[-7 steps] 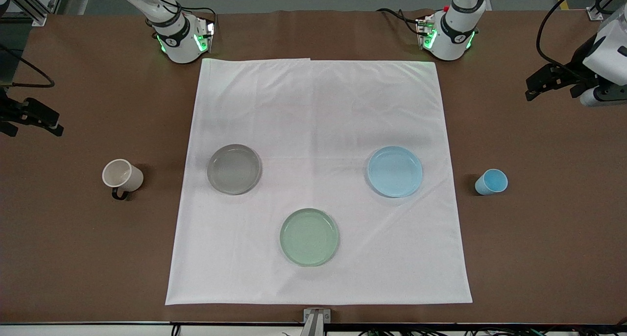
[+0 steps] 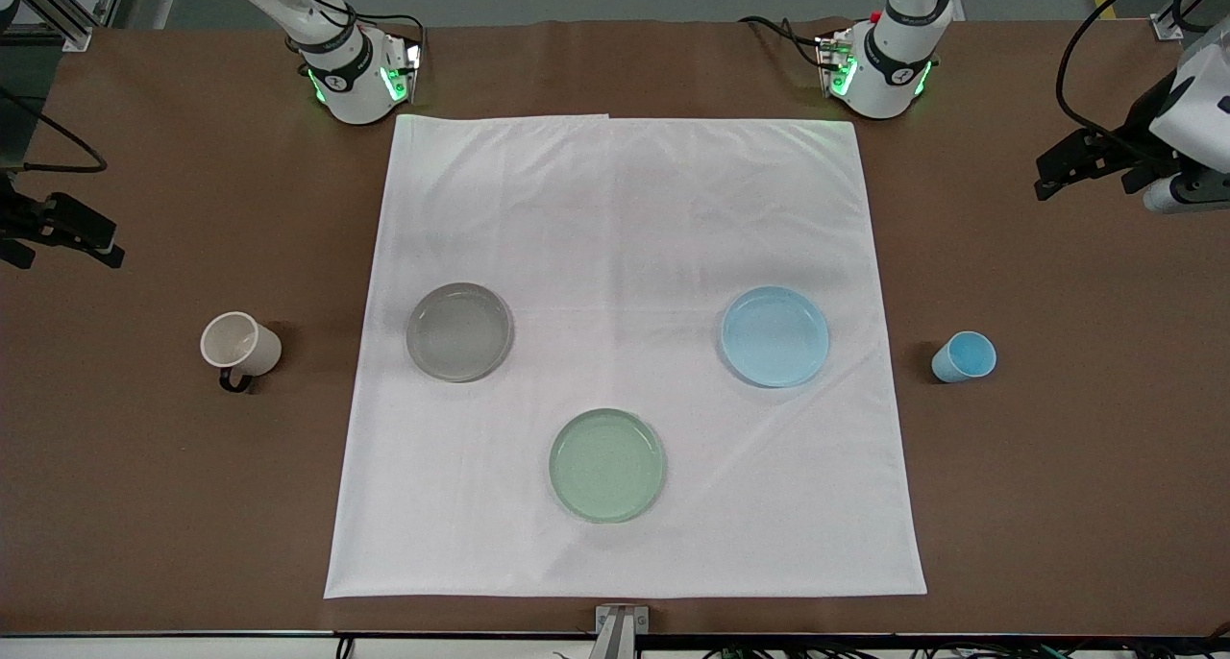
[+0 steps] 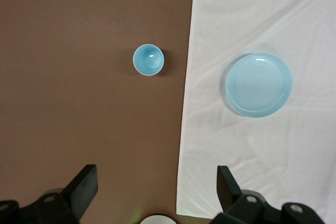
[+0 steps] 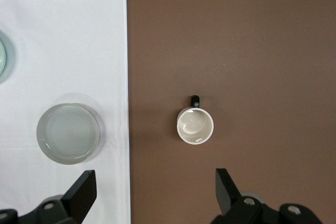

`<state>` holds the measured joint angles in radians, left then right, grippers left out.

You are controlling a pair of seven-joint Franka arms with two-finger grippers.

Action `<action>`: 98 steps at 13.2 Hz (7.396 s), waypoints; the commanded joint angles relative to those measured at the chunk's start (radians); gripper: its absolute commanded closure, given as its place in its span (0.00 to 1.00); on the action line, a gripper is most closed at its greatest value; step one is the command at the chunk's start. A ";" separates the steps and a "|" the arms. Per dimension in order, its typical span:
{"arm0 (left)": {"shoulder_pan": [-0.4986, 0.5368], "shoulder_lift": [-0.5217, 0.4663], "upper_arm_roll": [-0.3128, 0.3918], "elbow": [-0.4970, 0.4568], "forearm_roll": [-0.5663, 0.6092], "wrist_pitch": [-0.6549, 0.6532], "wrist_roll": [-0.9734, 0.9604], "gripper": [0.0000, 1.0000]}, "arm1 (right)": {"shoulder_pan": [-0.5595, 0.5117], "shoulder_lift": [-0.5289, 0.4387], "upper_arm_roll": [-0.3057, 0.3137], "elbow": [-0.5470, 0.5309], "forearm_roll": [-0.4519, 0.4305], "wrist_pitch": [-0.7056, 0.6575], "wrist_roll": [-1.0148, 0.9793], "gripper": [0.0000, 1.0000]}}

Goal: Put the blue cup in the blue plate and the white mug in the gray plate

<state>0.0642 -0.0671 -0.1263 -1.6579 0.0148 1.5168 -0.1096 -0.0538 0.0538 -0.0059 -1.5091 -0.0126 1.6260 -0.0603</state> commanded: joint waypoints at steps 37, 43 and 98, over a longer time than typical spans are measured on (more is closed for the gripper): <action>0.062 0.406 -0.317 -0.345 0.086 0.734 -0.456 0.99 | -0.150 0.465 0.003 -0.410 -0.013 0.827 -0.170 0.74; -0.033 0.472 -0.315 -0.355 0.089 0.778 -0.561 0.99 | -0.132 0.423 0.004 -0.405 -0.013 0.723 -0.168 0.98; -0.058 -0.040 0.030 -0.005 -0.026 0.022 0.064 0.00 | -0.003 -0.049 0.001 -0.059 -0.010 0.032 -0.016 0.00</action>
<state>0.0418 -0.0378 -0.1351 -1.5831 0.0242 1.5310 -0.0758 -0.0532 -0.0116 -0.0082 -1.5971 -0.0223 1.6740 -0.0824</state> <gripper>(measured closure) 0.000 0.000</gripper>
